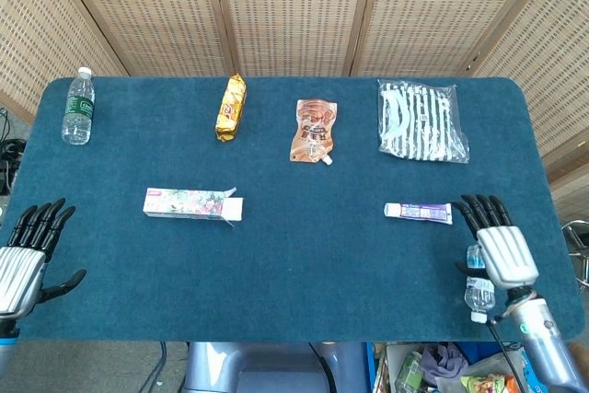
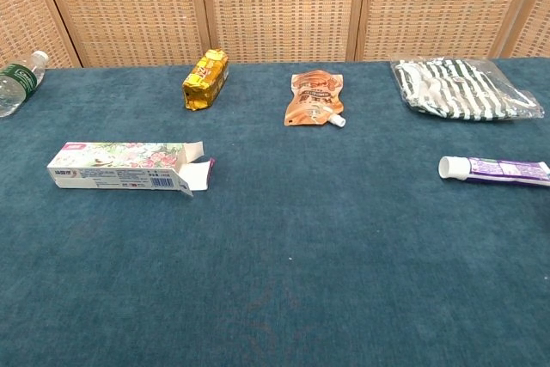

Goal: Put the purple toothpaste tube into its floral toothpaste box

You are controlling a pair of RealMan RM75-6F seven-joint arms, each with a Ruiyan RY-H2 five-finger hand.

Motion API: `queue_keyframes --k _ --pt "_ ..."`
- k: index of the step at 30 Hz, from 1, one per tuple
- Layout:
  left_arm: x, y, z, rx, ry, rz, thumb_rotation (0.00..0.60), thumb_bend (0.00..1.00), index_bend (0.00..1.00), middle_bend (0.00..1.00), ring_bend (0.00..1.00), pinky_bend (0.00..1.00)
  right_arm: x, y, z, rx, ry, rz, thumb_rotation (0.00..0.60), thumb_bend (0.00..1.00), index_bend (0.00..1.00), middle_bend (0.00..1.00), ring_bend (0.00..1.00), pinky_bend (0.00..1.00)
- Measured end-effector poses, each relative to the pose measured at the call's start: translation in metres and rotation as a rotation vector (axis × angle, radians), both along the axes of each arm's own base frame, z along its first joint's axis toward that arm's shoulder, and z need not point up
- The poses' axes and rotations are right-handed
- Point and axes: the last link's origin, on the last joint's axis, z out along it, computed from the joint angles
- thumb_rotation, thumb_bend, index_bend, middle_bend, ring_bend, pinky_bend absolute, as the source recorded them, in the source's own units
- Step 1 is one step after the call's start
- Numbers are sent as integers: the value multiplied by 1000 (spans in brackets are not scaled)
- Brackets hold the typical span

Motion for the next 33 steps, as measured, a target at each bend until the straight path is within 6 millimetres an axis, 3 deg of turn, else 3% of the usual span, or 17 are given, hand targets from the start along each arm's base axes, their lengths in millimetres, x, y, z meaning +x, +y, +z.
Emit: queue_keyframes --k 5,14,19,25,33 --pt "-2 4 -3 8 19 15 600 225 0 0 0 0 -15 -41 -26 43 16 -61 600 0 225 202 92 92" --pt "-4 10 -8 1 32 37 600 225 0 0 0 0 -23 -83 -67 64 -5 -141 600 24 271 281 174 187" --pt "-5 11 -9 -1 34 41 600 225 0 0 0 0 -24 -89 -73 65 -34 -167 600 135 289 309 205 255" --pt "-6 13 -10 -6 34 50 600 224 0 0 0 0 -22 -93 -80 77 -45 -176 600 225 309 323 220 264" --pt "-7 15 -10 -9 34 56 600 224 0 0 0 0 -21 -101 -91 90 -29 -194 600 262 321 331 224 264"
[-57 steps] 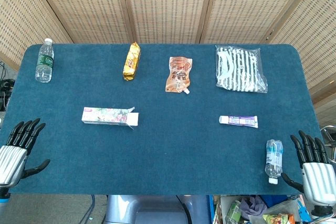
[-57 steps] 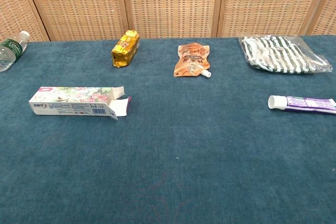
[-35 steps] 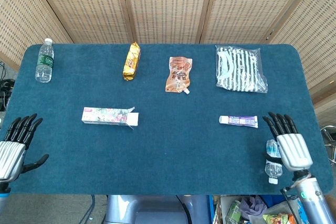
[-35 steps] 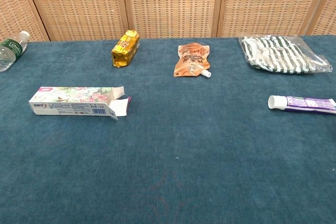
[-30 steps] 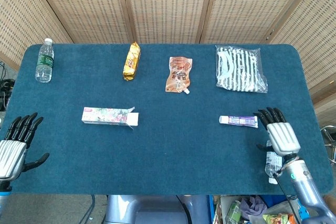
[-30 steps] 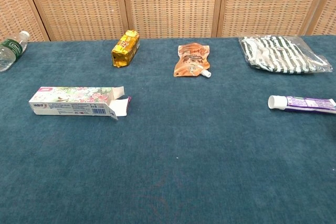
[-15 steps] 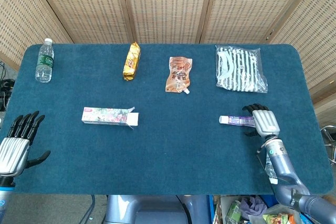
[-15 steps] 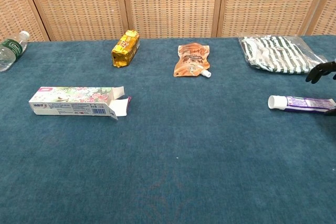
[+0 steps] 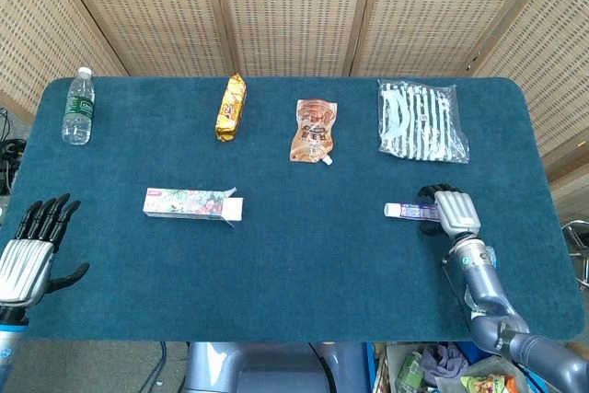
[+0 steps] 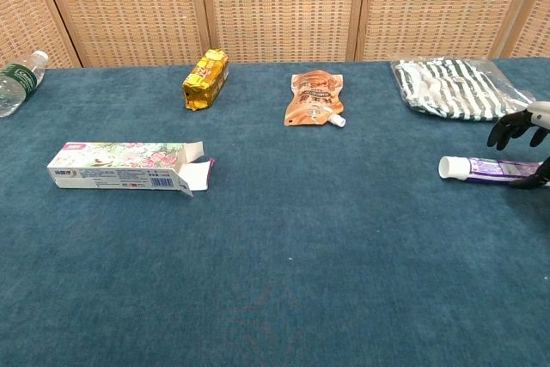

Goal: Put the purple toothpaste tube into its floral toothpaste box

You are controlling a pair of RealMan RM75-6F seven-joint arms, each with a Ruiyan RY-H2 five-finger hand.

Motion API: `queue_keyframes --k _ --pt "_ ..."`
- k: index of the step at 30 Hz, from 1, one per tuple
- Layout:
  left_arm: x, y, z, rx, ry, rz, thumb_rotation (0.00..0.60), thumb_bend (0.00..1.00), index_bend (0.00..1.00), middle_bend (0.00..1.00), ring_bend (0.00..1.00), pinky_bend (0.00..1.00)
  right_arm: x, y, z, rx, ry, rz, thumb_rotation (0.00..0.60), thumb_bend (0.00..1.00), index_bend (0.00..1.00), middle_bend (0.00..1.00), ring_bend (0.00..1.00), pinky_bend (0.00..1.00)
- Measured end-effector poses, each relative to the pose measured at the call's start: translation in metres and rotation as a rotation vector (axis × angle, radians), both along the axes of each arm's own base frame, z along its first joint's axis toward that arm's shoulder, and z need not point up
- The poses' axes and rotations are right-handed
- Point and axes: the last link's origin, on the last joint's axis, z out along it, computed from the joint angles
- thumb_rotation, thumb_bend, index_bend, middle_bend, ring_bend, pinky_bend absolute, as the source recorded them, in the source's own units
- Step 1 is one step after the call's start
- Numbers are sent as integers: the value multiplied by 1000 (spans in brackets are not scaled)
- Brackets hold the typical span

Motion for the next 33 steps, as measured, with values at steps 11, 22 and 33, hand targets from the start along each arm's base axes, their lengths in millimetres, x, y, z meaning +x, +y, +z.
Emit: queue_keyframes --k 11,22,33 --pt "-1 1 2 7 -7 8 600 225 0 0 0 0 -4 -5 -9 20 39 -12 600 286 338 345 234 264" --pt "0 1 1 8 -8 7 600 224 0 0 0 0 -17 -9 -10 27 69 -42 600 393 507 511 347 320" --pt "-1 2 1 7 -7 14 600 224 0 0 0 0 -16 -5 -8 30 51 -16 600 546 631 631 451 414"
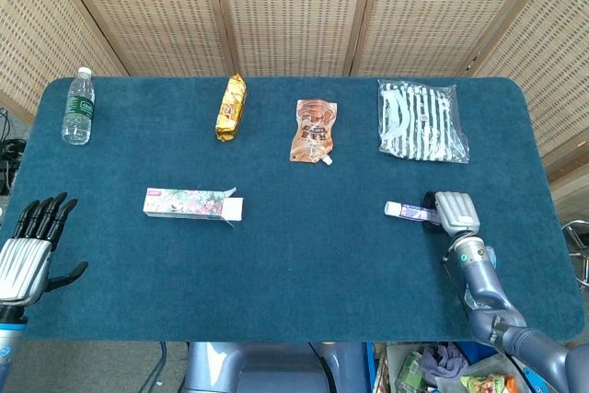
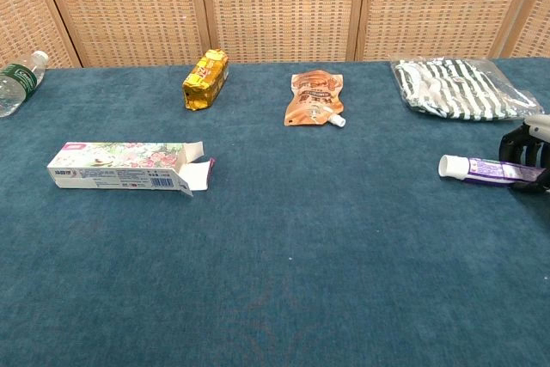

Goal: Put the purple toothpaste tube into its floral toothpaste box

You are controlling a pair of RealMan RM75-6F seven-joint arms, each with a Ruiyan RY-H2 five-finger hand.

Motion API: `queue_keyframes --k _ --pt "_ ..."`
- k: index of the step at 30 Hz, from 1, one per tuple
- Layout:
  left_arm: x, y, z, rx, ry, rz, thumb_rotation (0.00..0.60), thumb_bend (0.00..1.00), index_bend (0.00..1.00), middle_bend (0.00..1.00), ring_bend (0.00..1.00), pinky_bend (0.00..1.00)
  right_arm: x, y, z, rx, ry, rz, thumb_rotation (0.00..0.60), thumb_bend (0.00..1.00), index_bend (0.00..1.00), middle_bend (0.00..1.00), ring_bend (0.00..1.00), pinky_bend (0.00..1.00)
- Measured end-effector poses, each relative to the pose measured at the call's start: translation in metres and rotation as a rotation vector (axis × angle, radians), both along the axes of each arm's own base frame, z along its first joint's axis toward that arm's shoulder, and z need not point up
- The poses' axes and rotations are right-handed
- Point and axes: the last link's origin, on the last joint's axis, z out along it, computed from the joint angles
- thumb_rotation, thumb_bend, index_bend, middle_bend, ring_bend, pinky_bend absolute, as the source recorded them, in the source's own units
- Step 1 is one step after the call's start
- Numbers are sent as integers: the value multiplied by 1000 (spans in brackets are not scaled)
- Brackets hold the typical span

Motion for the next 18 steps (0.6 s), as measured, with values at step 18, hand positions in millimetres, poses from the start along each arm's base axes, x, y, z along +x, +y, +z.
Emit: queue_keyframes --k 18 --pt "19 50 5 -69 40 -77 600 224 0 0 0 0 22 22 32 -1 -73 110 600 553 633 634 454 414"
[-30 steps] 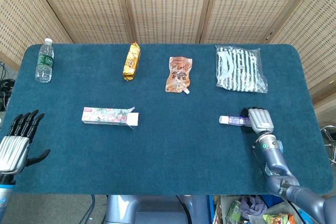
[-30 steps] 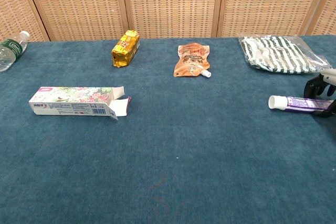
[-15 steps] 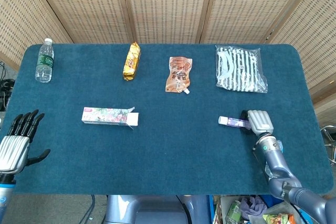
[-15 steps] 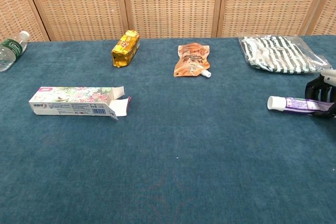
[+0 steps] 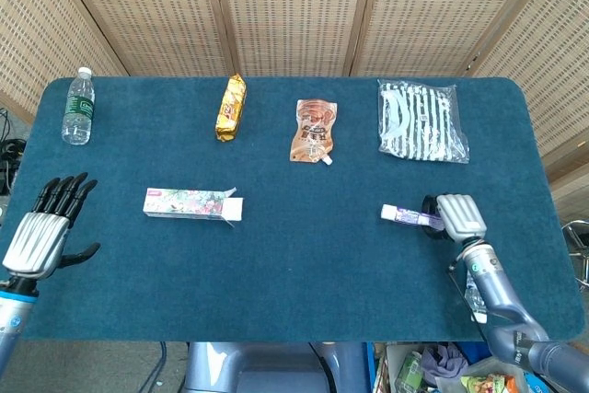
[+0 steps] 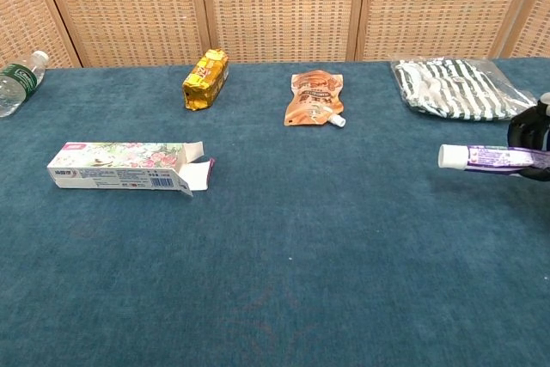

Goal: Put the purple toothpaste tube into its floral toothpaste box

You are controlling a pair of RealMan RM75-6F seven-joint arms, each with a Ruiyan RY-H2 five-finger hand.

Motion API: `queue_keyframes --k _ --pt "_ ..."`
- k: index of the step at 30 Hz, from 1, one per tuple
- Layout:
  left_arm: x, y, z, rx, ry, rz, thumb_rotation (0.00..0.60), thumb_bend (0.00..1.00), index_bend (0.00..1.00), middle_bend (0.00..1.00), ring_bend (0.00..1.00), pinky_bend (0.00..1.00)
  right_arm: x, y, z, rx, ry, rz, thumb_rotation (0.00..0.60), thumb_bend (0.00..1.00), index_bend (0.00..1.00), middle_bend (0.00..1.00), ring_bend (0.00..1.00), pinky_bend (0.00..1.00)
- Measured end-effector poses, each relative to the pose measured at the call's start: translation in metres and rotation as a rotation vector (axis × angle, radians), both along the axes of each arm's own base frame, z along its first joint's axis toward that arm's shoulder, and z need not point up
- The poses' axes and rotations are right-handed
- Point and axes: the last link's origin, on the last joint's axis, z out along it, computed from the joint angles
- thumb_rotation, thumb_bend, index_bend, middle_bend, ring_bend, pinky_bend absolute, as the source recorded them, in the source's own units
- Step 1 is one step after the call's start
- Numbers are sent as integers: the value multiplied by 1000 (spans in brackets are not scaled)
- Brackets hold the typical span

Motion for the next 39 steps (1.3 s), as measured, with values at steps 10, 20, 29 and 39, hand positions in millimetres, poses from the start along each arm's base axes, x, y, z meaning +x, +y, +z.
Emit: queue_keyframes --k 10,20,29,39 --pt "8 51 -15 -107 102 -100 600 225 0 0 0 0 19 14 13 5 -26 51 600 565 633 637 458 414" --pt "1 102 -79 -271 156 -124 600 224 0 0 0 0 35 24 23 0 -10 99 600 569 633 637 462 414" --pt "23 126 -138 -392 164 -143 600 225 0 0 0 15 38 27 26 0 -8 103 600 582 633 638 467 414" --pt "32 140 -155 -430 222 -106 600 229 110 196 213 287 39 27 29 -6 -15 95 600 590 633 638 467 414"
